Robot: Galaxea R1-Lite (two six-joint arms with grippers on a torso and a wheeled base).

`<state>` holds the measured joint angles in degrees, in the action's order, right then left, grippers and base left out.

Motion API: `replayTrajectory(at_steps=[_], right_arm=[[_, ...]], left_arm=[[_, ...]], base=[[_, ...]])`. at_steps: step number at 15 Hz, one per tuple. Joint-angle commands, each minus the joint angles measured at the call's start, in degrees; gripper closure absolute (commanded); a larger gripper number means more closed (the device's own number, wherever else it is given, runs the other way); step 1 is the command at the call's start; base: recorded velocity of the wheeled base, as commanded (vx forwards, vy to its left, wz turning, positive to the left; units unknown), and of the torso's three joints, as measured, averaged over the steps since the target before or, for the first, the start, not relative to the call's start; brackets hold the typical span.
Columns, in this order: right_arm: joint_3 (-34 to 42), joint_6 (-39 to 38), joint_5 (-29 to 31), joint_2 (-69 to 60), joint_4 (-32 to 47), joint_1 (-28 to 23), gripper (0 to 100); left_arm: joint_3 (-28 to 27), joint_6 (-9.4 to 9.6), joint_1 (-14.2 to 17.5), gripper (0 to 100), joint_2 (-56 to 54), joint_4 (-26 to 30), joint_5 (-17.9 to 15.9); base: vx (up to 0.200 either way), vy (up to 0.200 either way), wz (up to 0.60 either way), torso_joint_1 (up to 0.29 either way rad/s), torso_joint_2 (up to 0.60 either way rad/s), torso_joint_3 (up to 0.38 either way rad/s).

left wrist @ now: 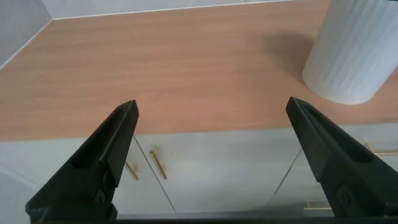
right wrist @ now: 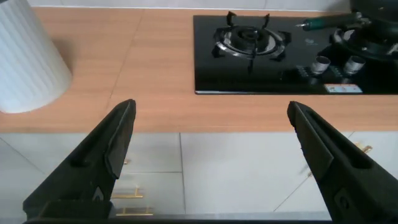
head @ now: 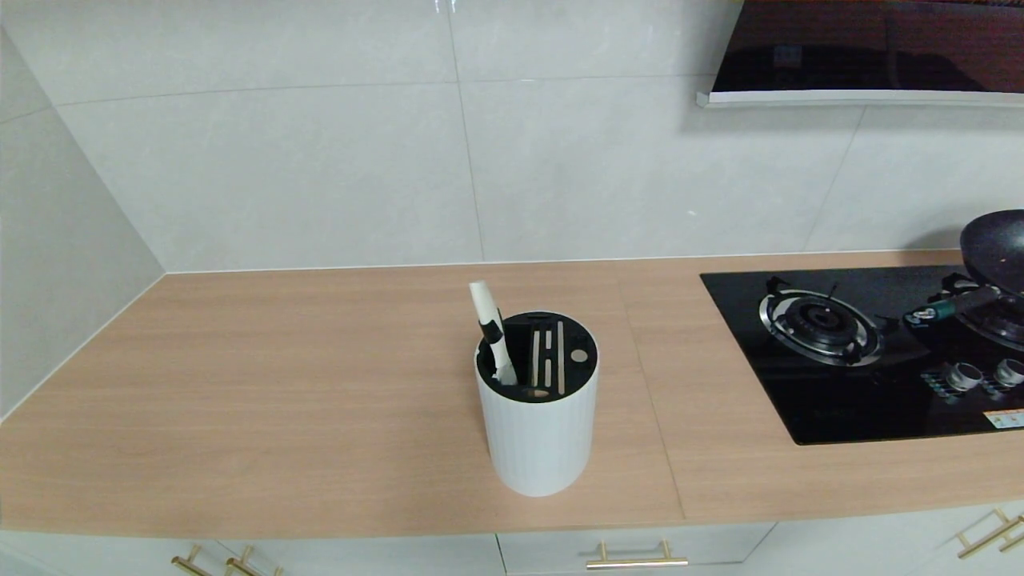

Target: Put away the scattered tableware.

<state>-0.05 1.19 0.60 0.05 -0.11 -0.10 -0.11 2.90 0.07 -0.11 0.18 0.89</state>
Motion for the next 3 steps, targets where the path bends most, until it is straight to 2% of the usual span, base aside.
replayTrajectory(at_steps=[1,2,3], right_arm=[[0.05,-0.23,0.02,0.13,0.11,0.01,0],[0.05,-0.23,0.02,0.13,0.11,0.01,0],[0.05,-0.49,0.02,0.13,0.11,0.01,0]], left_arm=[[0.02,-0.53,0.01,0,0.11,-0.09,-0.01],[0.02,-2.29,0.01,0,0.11,-0.09,0.08],[0.02,-3.25,0.10,0,0.11,-0.18,0.08]], base=[[0.000,0.000,0.00,0.000,0.00,0.000],[0.000,0.000,0.00,0.000,0.00,0.000],[0.000,0.000,0.00,0.000,0.00,0.000]])
